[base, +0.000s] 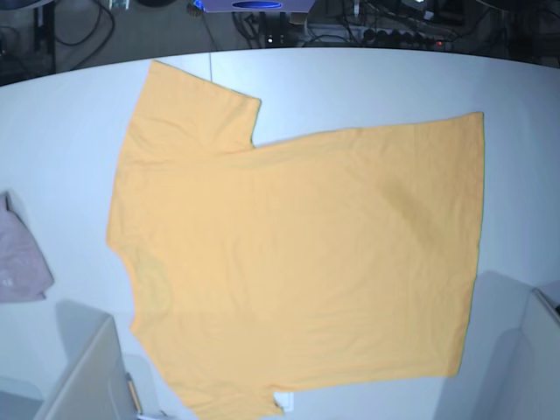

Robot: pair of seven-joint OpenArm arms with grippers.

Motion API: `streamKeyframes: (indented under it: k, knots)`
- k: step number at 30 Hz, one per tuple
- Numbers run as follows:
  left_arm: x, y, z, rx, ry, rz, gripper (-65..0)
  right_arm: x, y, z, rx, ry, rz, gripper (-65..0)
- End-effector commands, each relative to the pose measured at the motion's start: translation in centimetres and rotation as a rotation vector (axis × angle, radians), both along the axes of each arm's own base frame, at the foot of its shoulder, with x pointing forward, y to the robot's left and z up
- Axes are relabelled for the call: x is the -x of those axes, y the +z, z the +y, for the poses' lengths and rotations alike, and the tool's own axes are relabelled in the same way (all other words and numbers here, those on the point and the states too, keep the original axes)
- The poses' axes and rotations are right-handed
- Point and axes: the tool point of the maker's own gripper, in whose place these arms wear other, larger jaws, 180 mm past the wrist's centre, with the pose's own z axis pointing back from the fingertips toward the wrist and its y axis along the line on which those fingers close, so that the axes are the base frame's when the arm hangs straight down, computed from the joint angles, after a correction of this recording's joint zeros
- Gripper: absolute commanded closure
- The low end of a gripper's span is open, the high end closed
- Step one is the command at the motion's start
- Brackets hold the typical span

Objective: Fold the T-shirt properly

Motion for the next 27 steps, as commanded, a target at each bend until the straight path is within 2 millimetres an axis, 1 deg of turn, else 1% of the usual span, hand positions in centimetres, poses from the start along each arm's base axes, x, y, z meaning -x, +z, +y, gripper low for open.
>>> streamKeyframes:
  k: [1,2,4,6,8,9,10,11,13,15,18,20,22,23,24,26,27]
  knots:
    - [-0.1,1.4,-0.2,0.008,-0.005,-0.045,0.0,-0.9,1.2,-0.3,0.017,-0.002,-0.048,0.0]
    - [-0.6,2.2,-0.5,0.019,-0.007,-0.079,0.0,-2.0,2.1,-0.6,0.03,0.001,-0.082,0.0]
    - [-1.5,3.4,-0.4,0.036,0.032,-0.128,0.0,-4.1,3.7,-1.0,0.051,0.006,-0.146,0.0]
    - [-2.7,4.2,0.8,0.043,0.083,-0.167,0.0,-6.2,5.2,-1.0,0.065,0.01,-0.21,0.0]
    - [-3.8,4.8,2.0,0.057,0.166,-0.203,0.0,-8.9,6.8,-1.0,0.077,0.023,-0.289,0.0]
    - [-4.4,5.1,2.4,0.067,0.214,-0.223,0.0,-10.2,7.7,-0.7,0.078,0.024,-0.33,0.0]
    - [-5.3,5.7,2.9,0.077,0.243,-0.25,0.0,-11.1,8.5,-0.5,0.079,0.021,-0.36,0.0]
    - [-6.3,6.2,3.3,0.088,0.26,-0.278,0.0,-12.5,9.5,-0.2,0.079,0.023,-0.395,0.0]
    - [-7.7,7.4,3.6,0.111,0.281,-0.32,0.0,-14.7,10.9,0.3,0.069,0.019,-0.43,0.0]
    - [-9.7,8.8,3.5,0.142,0.289,-0.378,0.0,-16.6,11.5,1.4,0.034,0.022,-0.44,0.0]
    - [-12.5,10.8,3.2,0.183,0.277,-0.454,0.0,-19.1,11.4,2.9,-0.027,0.013,-0.448,0.0]
    - [-14.0,12.0,2.9,0.206,0.261,-0.497,0.0,-20.2,11.1,4.0,-0.11,-0.028,-0.443,0.0]
    - [-15.2,13.1,2.7,0.228,0.255,-0.533,0.0,-21.2,11.1,5.0,-0.201,-0.068,-0.451,0.0]
    - [-15.7,13.7,2.9,0.231,0.259,-0.555,0.0,-21.6,11.1,5.6,-0.25,-0.087,-0.454,0.0]
    - [-16.2,14.1,3.5,0.223,0.27,-0.573,0.0,-21.9,11.1,6.0,-0.286,-0.099,-0.455,-6.6]
    - [-17.3,14.9,4.9,0.195,0.292,-0.62,0.0,-22.6,11.3,6.5,-0.349,-0.11,-0.463,-23.0]
    - [-17.7,15.2,5.6,0.184,0.305,-0.639,0.0,-22.9,11.4,6.8,-0.386,-0.118,-0.467,-28.7]
